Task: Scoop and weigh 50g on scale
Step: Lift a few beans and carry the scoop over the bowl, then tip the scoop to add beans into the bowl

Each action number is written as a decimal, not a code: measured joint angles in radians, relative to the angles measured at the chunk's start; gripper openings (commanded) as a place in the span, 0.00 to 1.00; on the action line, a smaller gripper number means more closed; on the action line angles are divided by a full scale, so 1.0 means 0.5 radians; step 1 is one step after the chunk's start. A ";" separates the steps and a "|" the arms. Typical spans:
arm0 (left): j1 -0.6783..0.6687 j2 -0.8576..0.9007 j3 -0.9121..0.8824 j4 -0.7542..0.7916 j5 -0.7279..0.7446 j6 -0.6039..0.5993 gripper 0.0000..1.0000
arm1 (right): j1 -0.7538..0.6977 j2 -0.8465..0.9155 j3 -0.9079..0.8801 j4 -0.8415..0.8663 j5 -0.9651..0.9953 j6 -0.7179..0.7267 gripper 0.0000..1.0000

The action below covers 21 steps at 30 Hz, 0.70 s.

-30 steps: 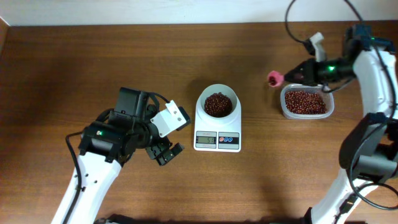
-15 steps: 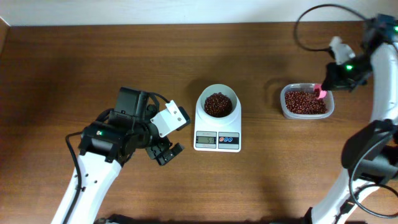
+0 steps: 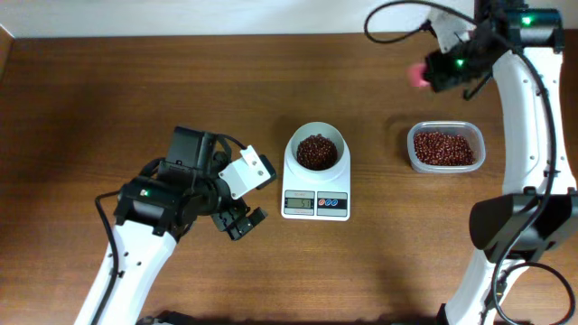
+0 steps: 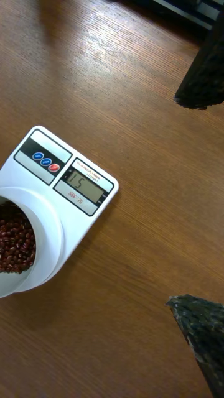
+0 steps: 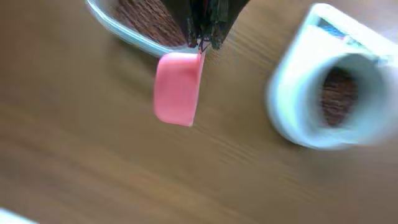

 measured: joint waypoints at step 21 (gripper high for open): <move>0.000 0.000 0.001 0.001 0.001 0.000 0.99 | 0.575 0.002 -0.492 0.020 -0.294 -0.166 0.04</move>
